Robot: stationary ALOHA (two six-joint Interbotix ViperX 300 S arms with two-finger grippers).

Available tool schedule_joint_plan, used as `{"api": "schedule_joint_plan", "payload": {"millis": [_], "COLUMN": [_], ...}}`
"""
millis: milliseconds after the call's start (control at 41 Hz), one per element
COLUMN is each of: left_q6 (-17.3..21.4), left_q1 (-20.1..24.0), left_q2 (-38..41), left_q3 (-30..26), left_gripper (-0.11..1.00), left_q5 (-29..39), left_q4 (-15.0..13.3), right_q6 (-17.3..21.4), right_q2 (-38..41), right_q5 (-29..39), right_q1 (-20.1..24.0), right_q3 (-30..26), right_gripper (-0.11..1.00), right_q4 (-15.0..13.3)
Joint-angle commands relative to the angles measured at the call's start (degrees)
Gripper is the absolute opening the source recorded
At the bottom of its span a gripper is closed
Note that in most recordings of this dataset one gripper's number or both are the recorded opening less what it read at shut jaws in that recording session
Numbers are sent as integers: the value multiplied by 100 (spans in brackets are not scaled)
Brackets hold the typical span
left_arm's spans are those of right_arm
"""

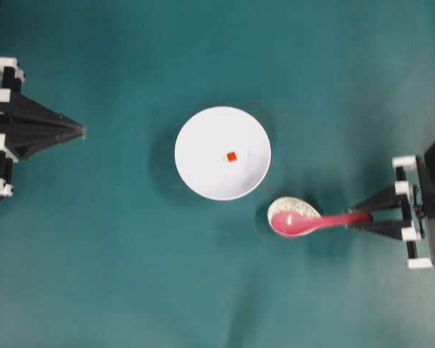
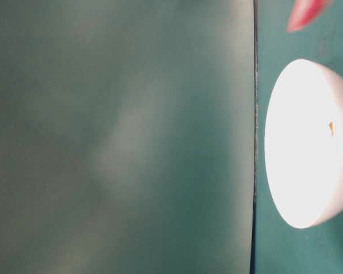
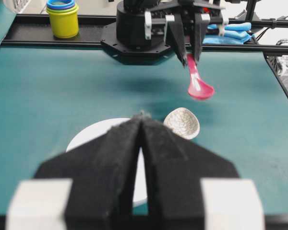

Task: Grip the spoon and scoop the red block from the bowl with right arm.
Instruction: 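Lift the pink spoon and swing it over the white bowl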

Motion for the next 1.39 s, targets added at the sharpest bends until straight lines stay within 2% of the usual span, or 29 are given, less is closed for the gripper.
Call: {"api": "schedule_joint_plan", "payload": {"millis": [0, 122, 244, 415, 561, 683, 854, 951, 1073, 1244, 1366], "left_q6": [-18, -53, -62, -62, -62, -62, -62, -62, -62, -53, -53], "left_q1": [-9, -9, -9, -9, -9, -9, -9, -9, -9, -9, -9], "left_q2": [35, 35, 35, 35, 26, 9, -18, -26, -35, -44, -53], "left_q3": [-97, -97, -97, -97, -105, -105, -105, -105, -105, -105, -105], "left_gripper": [1, 1, 1, 1, 1, 1, 1, 1, 1, 1, 1], "left_q5": [-62, -44, -44, -44, -35, -35, -35, -35, -35, -35, -35], "left_q4": [9, 18, 18, 18, 18, 9, 18, 9, 9, 18, 18], "right_q6": [-369, -817, -1063, -1081, -1072, -1063, -1020, -694, 88, 1283, 1951], "right_q2": [-475, -914, -1160, -1187, -1046, -861, -571, -387, -220, -176, -176], "right_q5": [677, 1600, 2663, 4351, 5563, 6267, 6864, 7198, 7629, 8104, 8438], "right_q1": [-527, -1336, -2224, -3463, -4298, -4755, -5080, -5221, -5396, -5414, -5414], "right_q3": [-255, -536, -923, -1538, -2109, -2558, -3155, -3410, -3630, -3955, -4131], "right_gripper": [25, 25, 25, 25, 25, 25, 25, 25, 25, 25, 25], "right_q4": [0, -9, -18, -44, -123, -413, -1081, -1336, -1573, -2188, -2505]}}
